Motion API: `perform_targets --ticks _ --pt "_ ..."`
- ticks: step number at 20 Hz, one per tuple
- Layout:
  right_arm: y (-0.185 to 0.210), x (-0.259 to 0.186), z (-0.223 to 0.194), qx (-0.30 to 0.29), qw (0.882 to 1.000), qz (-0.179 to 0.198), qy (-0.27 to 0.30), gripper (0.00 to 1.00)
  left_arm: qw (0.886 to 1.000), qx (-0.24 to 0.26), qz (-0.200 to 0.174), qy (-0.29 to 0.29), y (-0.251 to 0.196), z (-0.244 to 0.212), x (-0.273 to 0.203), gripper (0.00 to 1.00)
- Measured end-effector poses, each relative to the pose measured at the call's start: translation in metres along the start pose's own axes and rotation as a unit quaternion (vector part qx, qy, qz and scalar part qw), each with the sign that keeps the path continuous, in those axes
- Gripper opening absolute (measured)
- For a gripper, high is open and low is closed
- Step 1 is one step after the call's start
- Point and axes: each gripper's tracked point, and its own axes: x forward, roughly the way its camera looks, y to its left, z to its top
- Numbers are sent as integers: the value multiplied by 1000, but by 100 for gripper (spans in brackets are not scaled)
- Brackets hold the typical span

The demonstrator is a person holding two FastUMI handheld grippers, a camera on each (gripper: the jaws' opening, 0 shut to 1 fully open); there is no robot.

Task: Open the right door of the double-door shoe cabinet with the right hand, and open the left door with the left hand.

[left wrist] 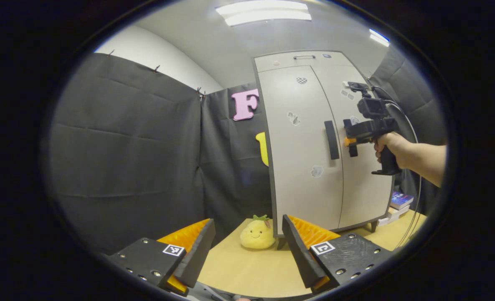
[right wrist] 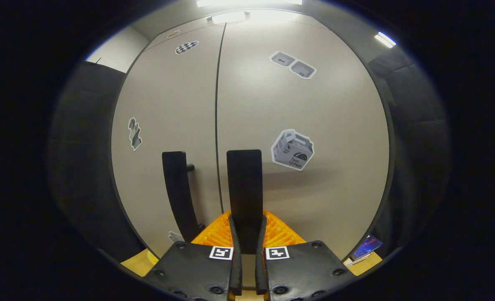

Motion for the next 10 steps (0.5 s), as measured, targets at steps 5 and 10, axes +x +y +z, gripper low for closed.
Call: perform_targets --ticks 5,10 --pt "0 -17 -2 5 1000 20 9 14 1000 -4 -8 -6 -2 4 -4 93" --pt "-5 -43 -2 11 999 49 17 14 999 -9 -33 -10 -10 9 -9 94"
